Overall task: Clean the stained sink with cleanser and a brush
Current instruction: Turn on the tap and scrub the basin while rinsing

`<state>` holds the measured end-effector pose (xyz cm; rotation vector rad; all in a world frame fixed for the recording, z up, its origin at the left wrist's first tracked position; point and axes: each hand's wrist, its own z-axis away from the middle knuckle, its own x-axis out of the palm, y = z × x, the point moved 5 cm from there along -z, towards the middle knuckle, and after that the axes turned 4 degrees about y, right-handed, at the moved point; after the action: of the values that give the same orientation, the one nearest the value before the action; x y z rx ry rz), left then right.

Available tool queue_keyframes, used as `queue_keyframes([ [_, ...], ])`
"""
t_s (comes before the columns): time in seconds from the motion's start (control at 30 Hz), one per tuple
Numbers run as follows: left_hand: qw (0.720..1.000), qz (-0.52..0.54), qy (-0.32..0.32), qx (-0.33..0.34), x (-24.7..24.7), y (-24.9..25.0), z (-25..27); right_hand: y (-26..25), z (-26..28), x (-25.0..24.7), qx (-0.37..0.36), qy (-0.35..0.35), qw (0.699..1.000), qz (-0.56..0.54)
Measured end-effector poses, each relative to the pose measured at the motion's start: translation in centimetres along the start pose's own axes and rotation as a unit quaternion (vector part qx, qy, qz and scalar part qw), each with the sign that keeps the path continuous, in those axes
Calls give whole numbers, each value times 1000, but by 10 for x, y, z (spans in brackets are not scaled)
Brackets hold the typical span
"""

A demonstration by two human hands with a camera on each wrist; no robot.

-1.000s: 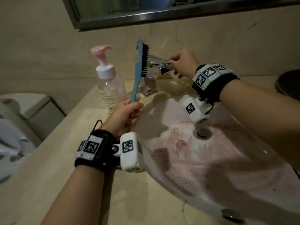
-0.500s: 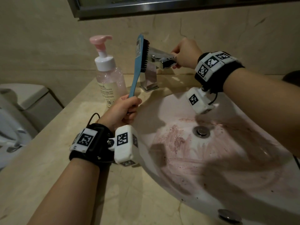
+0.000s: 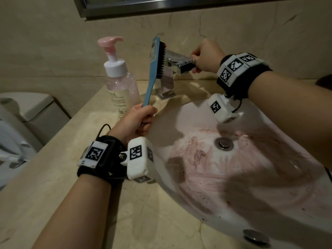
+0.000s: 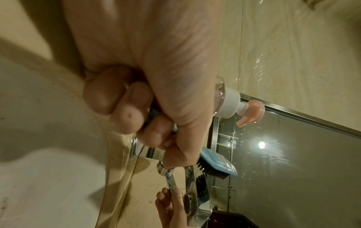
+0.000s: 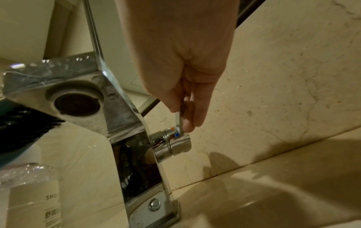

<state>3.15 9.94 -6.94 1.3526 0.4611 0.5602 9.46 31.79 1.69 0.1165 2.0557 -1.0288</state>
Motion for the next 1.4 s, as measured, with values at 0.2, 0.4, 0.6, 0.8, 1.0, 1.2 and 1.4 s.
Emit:
queue_keyframes([
  [0.2,1000,3,2,2,0,0,-1,2,-2,3,19,6,1000,-9],
  [0.4,1000,-3,-7,0,-1,0,-1,3,-3,3,26,9,1000,-13],
  [0.6,1000,-5,-11,-2,-1,-1,-2,2,2,2,25,4,999,-19],
  [0.8,1000,3,-19,1,-2,-1,-1,13,11,-9,64,6,994,-85],
  [1.0,999,28,-19,31,5,7,5,26,41,-38,131,57,978,-151],
  [1.2,989,16,-130,72,33,24,23,-8,101,-43,59,-126,982,-125],
  [1.4,975,-69,-202,55,65,20,45,-27,135,-25,56,-182,973,-129],
])
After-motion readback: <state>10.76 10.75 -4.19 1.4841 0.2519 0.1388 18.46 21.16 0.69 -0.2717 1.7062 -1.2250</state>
